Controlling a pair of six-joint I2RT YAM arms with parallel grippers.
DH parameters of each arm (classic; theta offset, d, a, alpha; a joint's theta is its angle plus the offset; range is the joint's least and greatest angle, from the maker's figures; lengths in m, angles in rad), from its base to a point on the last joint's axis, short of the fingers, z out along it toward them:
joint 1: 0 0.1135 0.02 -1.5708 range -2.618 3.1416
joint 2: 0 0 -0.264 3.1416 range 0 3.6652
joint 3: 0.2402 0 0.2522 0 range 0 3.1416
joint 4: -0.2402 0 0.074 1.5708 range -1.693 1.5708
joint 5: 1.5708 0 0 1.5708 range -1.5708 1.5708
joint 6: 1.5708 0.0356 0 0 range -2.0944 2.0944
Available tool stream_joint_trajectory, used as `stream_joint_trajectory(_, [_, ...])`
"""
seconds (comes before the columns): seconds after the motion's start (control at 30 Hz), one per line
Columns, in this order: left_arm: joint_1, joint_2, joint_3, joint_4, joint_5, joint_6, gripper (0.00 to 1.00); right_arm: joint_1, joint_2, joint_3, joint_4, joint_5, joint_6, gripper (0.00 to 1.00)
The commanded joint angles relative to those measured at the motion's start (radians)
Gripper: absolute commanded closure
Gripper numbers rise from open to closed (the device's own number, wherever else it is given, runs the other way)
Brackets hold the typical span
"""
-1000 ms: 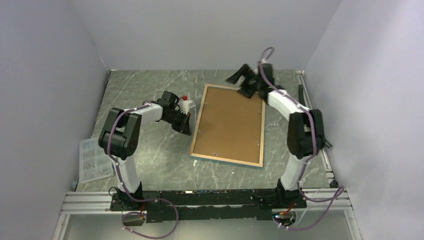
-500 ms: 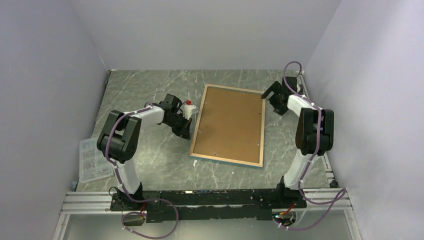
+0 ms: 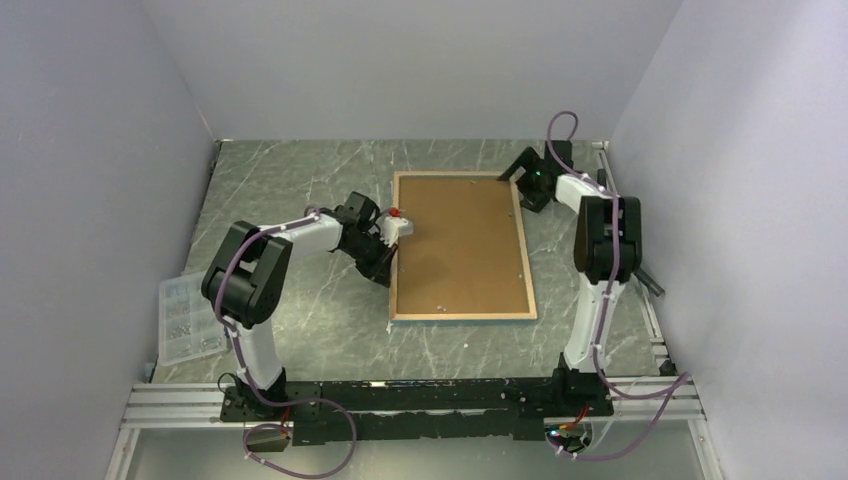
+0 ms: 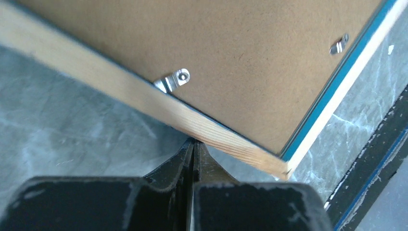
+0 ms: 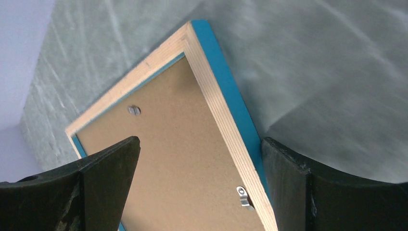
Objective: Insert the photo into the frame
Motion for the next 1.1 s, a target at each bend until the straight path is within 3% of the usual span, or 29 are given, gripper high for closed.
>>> stream_joint_trajectory(0.0, [-0.066,0.044,0.053,-0.013,0.03,-0.024,0.93,0.147,0.142,0.197,-0.016,-0.126,0.046,0.0])
stream_joint_trajectory(0.27, [-0.163,0.1,0.127,-0.037,0.139,-0.047,0.93,0.306,0.315,0.504,-0.122,-0.269,-0.006,0.0])
stream_joint_trajectory(0.37, [-0.166,0.086,0.157,-0.114,0.192,-0.004,0.91,0.291,0.29,0.546,-0.178,-0.22,-0.067,0.0])
stream_joint_trajectory(0.5, [-0.128,0.009,0.206,-0.333,0.237,0.107,0.86,0.222,0.151,0.517,-0.205,-0.133,-0.112,0.0])
stream_joint_trajectory(0.63, [0.001,-0.086,0.293,-0.484,0.279,0.195,0.75,0.166,-0.078,0.303,-0.175,-0.04,-0.101,0.0])
stream_joint_trajectory(0.77, [0.151,-0.071,0.397,-0.379,0.179,0.124,0.68,0.145,-0.31,0.02,-0.201,0.07,-0.059,0.0])
stream_joint_trajectory(0.9, [0.268,0.075,0.55,-0.229,0.017,-0.026,0.63,0.123,-0.538,-0.294,-0.244,0.137,-0.026,0.0])
stream_joint_trajectory(1.07, [0.365,0.296,0.767,-0.203,0.02,-0.17,0.51,0.027,-0.792,-0.556,-0.317,0.117,-0.025,0.0])
